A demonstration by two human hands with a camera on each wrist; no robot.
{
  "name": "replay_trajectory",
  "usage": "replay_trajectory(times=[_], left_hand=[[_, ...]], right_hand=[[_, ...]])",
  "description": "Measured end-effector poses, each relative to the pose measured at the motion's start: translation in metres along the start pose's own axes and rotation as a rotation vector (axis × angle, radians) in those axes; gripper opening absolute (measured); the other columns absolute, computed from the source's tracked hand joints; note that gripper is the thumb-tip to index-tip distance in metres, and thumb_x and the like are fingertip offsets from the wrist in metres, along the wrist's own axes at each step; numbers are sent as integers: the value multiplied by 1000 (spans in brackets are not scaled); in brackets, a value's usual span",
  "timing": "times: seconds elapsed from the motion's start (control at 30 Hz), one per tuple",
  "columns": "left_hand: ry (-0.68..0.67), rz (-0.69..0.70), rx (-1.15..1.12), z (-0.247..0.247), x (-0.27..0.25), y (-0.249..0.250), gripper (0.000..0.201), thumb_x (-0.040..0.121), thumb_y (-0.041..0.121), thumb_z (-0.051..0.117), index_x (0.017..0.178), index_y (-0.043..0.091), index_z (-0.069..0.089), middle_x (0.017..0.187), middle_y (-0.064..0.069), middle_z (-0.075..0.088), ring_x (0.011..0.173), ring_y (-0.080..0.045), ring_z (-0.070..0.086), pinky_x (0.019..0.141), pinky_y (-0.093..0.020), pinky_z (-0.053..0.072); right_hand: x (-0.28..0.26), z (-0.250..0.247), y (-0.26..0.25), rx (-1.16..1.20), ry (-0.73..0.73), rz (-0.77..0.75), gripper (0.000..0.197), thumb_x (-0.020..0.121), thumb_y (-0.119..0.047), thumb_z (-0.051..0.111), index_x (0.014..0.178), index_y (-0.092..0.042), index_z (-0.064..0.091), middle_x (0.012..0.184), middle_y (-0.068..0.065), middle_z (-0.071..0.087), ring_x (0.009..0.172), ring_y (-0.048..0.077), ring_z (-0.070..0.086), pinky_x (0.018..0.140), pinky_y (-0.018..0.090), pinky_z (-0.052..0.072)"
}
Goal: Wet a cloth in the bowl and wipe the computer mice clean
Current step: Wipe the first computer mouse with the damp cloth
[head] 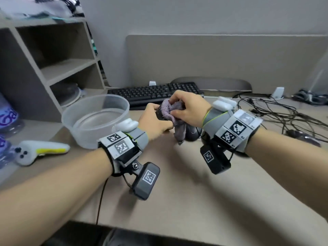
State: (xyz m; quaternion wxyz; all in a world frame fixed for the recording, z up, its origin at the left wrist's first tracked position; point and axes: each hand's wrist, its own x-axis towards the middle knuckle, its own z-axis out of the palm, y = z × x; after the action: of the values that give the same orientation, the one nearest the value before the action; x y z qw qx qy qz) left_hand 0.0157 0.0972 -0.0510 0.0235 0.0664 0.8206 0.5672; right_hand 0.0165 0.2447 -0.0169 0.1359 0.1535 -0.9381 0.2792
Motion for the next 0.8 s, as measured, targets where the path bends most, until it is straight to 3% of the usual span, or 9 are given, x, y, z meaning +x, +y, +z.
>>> replay_trajectory(times=[0.17, 0.33, 0.47, 0.53, 0.63, 0.73, 0.8], left_hand=[[20, 34, -70, -10, -38, 9, 54, 69, 0, 75, 111, 11, 42, 95, 0, 54, 83, -20, 63, 76, -46, 61], [19, 90, -78, -21, -49, 5, 50, 75, -7, 71, 113, 7, 41, 97, -3, 55, 83, -15, 60, 70, -37, 61], [13, 101, -44, -23, -48, 7, 51, 73, -6, 71, 112, 8, 42, 97, -2, 54, 83, -17, 60, 72, -40, 61], [8, 92, -49, -25, -47, 8, 53, 70, -3, 73, 112, 7, 43, 97, -4, 56, 82, -19, 61, 75, -45, 60], [-16, 95, -11, -29, -45, 6, 62, 57, 14, 73, 112, 11, 45, 96, -1, 60, 77, -21, 66, 75, -49, 60], [-41, 127, 86, -26, -44, 4, 65, 51, 22, 70, 111, 20, 44, 96, 3, 60, 82, -25, 68, 75, -46, 59], [-48, 158, 156, -25, -43, 3, 57, 51, 24, 69, 104, 23, 47, 92, 1, 62, 81, -23, 65, 72, -43, 57]], right_hand=[[-19, -10, -18, -43, 81, 82, 23, 78, -12, 59, 100, -18, 59, 83, 0, 56, 76, 18, 47, 71, 28, 40], [-44, -2, -46, 7, 48, -35, 19, 76, -13, 63, 95, -16, 63, 79, 1, 59, 74, 20, 51, 67, 29, 41], [-35, -4, -38, 50, 148, 134, 17, 79, -13, 60, 96, -15, 62, 81, 0, 55, 76, 19, 48, 68, 26, 38], [-38, 0, -44, 54, 120, 70, 17, 79, -13, 61, 95, -16, 61, 79, 0, 55, 74, 19, 49, 67, 27, 38], [-38, 5, -44, 68, 59, 31, 17, 77, -18, 66, 94, -17, 63, 83, 4, 61, 79, 21, 55, 69, 28, 40], [-25, -1, -30, 31, 128, 149, 16, 78, -14, 65, 94, -13, 66, 101, 13, 60, 93, 28, 57, 71, 24, 36], [-28, 2, -35, -9, 123, 77, 17, 77, -10, 63, 95, -10, 64, 105, 13, 56, 96, 28, 55, 76, 24, 36]])
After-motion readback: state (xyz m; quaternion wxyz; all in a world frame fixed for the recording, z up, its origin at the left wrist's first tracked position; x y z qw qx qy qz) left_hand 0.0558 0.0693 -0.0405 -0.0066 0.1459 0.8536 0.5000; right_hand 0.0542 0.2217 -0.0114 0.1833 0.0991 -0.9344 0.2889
